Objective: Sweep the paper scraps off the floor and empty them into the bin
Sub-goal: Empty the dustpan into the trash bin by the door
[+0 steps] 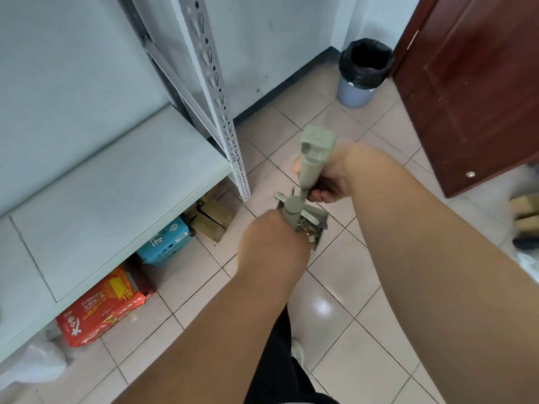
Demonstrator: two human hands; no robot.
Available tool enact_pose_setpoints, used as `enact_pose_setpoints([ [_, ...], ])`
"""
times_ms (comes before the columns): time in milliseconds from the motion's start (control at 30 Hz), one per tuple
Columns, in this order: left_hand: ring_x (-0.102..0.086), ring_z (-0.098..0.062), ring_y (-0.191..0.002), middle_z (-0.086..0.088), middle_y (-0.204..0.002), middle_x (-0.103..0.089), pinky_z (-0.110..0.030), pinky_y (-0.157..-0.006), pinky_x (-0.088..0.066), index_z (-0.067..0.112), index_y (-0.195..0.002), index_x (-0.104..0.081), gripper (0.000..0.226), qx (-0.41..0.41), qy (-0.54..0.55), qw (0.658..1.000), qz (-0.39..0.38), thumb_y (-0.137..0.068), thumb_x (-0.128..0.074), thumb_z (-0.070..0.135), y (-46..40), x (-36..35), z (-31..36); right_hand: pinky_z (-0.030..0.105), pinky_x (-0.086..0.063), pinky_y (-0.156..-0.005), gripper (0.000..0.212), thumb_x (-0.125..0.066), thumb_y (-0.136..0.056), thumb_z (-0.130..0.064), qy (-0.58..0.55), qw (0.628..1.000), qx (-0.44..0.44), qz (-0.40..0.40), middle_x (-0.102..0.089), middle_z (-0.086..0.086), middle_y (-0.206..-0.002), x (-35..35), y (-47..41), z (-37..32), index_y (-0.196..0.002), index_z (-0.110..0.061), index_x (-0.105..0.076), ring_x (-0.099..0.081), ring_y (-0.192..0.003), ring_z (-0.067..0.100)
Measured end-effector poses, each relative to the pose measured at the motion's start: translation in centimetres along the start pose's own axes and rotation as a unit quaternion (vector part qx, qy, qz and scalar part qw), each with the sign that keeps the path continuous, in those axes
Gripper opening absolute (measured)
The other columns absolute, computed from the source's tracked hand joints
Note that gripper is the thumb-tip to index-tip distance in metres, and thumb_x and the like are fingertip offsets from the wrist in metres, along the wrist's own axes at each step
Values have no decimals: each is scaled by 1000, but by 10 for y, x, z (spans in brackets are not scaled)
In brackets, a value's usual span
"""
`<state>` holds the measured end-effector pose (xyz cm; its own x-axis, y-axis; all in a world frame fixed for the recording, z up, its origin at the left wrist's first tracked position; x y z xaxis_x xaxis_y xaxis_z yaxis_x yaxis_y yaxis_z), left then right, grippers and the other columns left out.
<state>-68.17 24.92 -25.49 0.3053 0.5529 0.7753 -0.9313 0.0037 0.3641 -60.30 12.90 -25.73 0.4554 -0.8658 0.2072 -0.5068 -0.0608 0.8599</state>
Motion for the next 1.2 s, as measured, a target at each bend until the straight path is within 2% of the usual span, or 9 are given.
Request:
enact_pose_setpoints([
  [233,-42,-10,-49,5,-58,-46,-23,-39,-23,20,-61,-39,20,-39,-1,999,-27,-74,-53,25,-77,-14,75,8,-30,-29,57,-44,-81,-17,-26,999,-6,21,-45,0,-33,104,-30,-13,-26,-11,-54,-41,-24,7],
  [333,-43,-14,-49,4,-57,-45,-23,-39,-25,19,-61,-39,20,-53,-4,998,-29,-74,-53,25,-111,-15,112,8,-30,-30,57,-44,-81,-17,-42,999,9,21,-45,0,-33,148,-37,-27,-25,-11,-55,-40,-25,7],
  [500,-42,-9,-48,5,-57,-46,-22,-38,-23,20,-61,-41,18,-72,-7,997,-23,-74,-53,24,-162,-21,172,7,-29,-29,58,-45,-81,-17,-51,998,14,32,-44,0,-33,222,-53,-45,-24,-11,-54,-39,-24,6],
  [700,-42,-14,-47,3,-56,-46,-24,-39,-25,20,-59,-40,18,-68,-16,997,-14,-74,-51,21,-224,-31,259,7,-28,-28,67,-40,-87,-17,-63,997,37,38,-43,-1,-31,322,-69,-65,-21,-11,-52,-38,-22,5],
  [867,-41,-11,-45,4,-55,-46,-24,-37,-23,20,-59,-40,20,-76,-18,997,17,-76,-50,19,-268,-29,330,7,-29,-29,70,-38,-91,-17,-69,996,52,22,-42,0,-32,404,-77,-89,-23,-11,-54,-38,-23,5],
  [1067,-48,-16,-46,1,-53,-50,-24,-39,-28,18,-58,-43,16,-79,5,996,39,-72,-48,21,-326,-13,398,8,-25,-30,54,-44,-85,-10,-10,999,48,4,-41,0,-41,490,-86,-139,-33,-10,-58,-33,-27,4],
  [1200,-39,-12,-42,3,-49,-44,-24,-37,-23,19,-53,-38,24,-115,6,992,59,-75,-49,18,-366,8,451,8,-26,-28,54,-42,-85,-10,-37,996,84,16,-45,0,-38,550,-86,-174,-34,-10,-60,-34,-26,3],
])
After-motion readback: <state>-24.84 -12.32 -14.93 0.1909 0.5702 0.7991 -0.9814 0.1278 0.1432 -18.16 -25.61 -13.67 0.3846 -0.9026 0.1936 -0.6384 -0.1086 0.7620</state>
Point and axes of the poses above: each hand's wrist, its own y-axis away from the middle knuckle, its own x-axis out of the back of the hand, z = x × y, the point moved 4 cm from there along -y, towards the middle knuckle
